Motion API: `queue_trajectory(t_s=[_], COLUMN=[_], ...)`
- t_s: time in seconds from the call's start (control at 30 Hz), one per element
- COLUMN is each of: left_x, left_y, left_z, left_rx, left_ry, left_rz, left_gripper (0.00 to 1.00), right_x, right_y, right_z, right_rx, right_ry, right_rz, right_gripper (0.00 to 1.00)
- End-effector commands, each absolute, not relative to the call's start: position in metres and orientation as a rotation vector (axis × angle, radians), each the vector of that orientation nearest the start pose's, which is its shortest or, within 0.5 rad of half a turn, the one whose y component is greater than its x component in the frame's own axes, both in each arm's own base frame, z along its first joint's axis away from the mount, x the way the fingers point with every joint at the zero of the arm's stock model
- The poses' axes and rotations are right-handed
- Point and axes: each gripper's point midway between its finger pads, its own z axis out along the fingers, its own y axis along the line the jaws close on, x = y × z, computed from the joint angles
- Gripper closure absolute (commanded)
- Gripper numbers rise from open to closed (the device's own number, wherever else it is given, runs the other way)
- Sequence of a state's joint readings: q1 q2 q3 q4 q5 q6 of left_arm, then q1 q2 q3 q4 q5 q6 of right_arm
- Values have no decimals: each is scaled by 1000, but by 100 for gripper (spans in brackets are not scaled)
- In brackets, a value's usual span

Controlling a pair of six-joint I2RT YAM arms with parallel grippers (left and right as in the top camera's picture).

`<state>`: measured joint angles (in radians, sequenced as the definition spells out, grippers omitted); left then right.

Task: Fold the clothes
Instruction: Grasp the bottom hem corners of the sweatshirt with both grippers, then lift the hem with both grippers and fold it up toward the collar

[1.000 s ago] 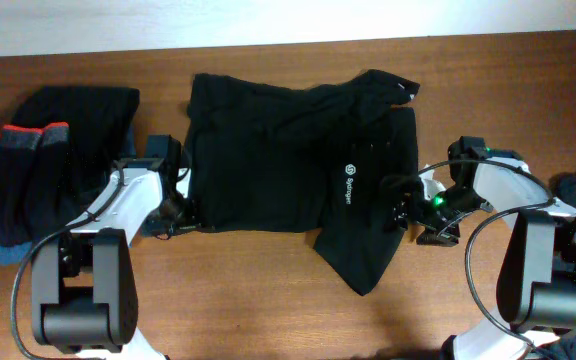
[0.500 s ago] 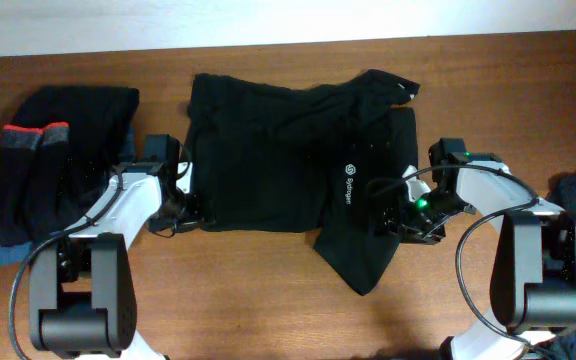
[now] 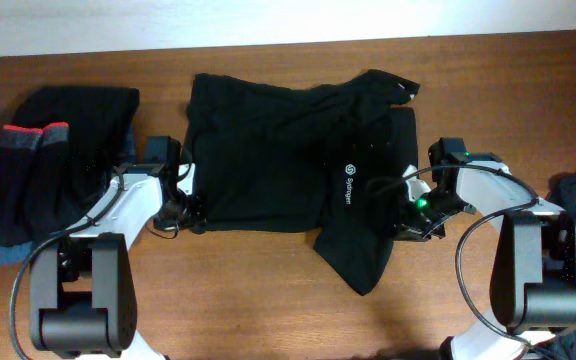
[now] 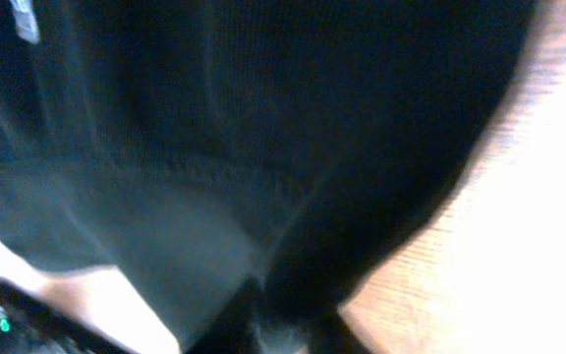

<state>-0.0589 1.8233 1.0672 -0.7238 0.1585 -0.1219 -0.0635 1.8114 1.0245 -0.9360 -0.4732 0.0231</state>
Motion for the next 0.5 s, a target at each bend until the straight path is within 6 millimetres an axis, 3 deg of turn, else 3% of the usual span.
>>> queue_trajectory(t_s=[0.0, 0.2, 0.47], left_x=[319, 323, 337], left_y=[-47, -46, -22], left_z=[0, 16, 72], left_rx=[-84, -62, -70], left_ry=[3072, 3040, 2861], left_rz=[-268, -258, -58], left_gripper=[100, 100, 100], right_x=[267, 269, 302], right_y=[64, 64, 51], right_z=[15, 28, 104], right_rx=[184, 152, 29], right_ry=[3180, 3168, 2996], right_rz=[789, 787, 650], right_gripper=[96, 96, 96])
